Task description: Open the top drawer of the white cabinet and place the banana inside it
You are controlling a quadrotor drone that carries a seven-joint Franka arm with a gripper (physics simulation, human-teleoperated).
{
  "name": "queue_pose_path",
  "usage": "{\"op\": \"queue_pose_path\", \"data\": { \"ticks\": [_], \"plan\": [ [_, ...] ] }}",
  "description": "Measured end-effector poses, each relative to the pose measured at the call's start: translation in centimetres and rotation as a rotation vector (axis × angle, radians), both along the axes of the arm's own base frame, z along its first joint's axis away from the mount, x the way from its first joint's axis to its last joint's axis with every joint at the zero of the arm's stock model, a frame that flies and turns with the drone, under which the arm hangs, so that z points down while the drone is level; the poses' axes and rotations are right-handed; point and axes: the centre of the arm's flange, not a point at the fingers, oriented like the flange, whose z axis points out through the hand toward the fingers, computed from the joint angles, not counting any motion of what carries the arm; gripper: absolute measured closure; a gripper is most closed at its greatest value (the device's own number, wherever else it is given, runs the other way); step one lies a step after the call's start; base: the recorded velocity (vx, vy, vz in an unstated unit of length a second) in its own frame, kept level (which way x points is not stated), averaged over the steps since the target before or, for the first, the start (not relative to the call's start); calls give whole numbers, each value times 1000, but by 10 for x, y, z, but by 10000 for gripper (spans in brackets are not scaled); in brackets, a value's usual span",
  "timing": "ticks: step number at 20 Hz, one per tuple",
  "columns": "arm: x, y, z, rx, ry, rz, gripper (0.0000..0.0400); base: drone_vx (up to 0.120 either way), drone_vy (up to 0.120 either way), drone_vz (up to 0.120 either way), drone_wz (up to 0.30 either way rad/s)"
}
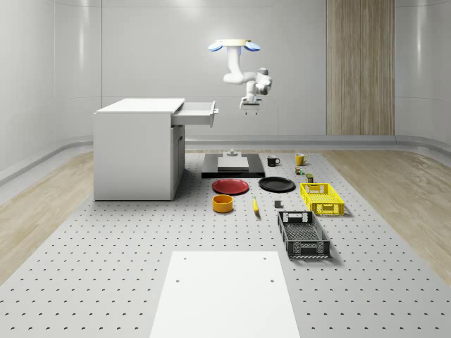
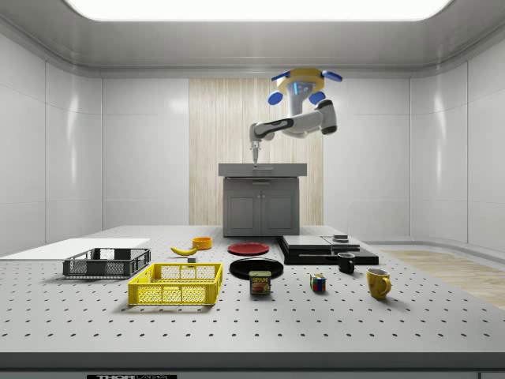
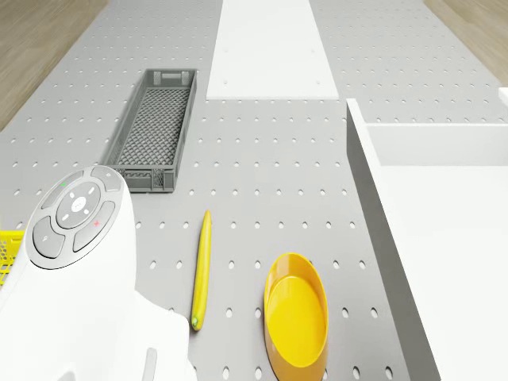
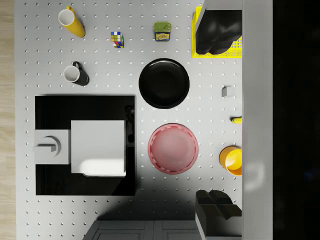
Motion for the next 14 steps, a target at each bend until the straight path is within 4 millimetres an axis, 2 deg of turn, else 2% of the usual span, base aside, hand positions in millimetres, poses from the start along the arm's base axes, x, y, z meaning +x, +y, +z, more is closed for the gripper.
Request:
{"op": "queue_pose_path", "data": {
  "ticks": [2,14],
  "plan": [
    [0,0,0,1,0,0,0,120,0,-40,0],
    [0,0,0,4,0,0,0,120,0,-120,0]
  ]
}}
